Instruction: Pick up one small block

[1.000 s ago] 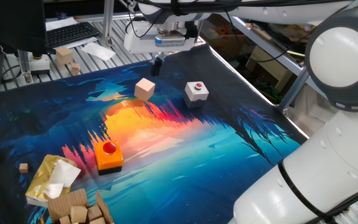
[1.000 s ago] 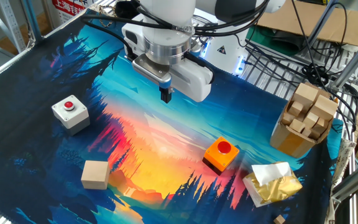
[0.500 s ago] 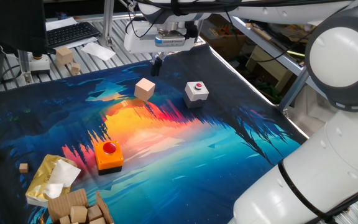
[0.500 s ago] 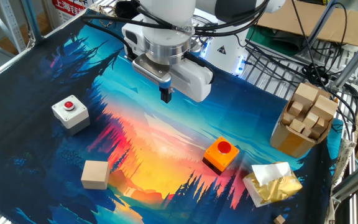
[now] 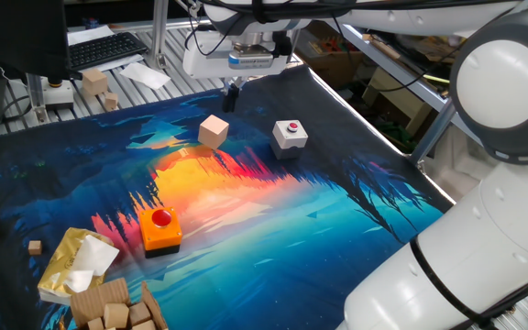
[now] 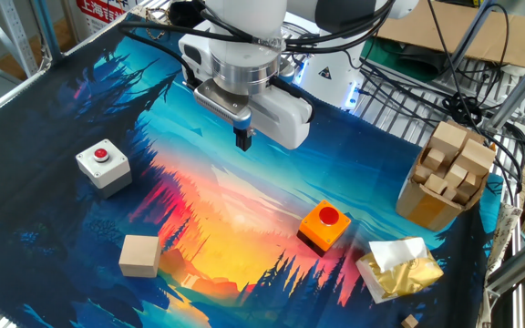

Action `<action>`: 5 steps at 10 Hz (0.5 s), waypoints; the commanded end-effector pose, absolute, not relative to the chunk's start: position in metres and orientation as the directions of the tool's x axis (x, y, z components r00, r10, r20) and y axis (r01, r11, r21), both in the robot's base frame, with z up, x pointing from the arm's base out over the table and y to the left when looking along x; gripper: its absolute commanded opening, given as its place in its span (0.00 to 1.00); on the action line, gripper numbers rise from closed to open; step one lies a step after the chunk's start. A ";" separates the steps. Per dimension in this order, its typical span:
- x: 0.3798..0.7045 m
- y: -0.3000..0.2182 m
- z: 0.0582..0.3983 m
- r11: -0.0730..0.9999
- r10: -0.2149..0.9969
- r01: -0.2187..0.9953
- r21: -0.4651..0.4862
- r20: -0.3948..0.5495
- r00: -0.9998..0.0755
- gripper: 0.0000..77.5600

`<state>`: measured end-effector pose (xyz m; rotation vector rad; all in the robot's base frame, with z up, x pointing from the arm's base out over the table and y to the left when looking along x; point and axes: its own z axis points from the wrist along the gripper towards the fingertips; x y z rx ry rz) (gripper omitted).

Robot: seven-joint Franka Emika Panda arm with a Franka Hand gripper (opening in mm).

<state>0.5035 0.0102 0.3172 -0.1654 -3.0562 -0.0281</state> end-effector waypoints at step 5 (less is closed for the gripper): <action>0.538 0.012 0.329 0.991 0.134 0.135 0.014 0.078 -0.988 0.00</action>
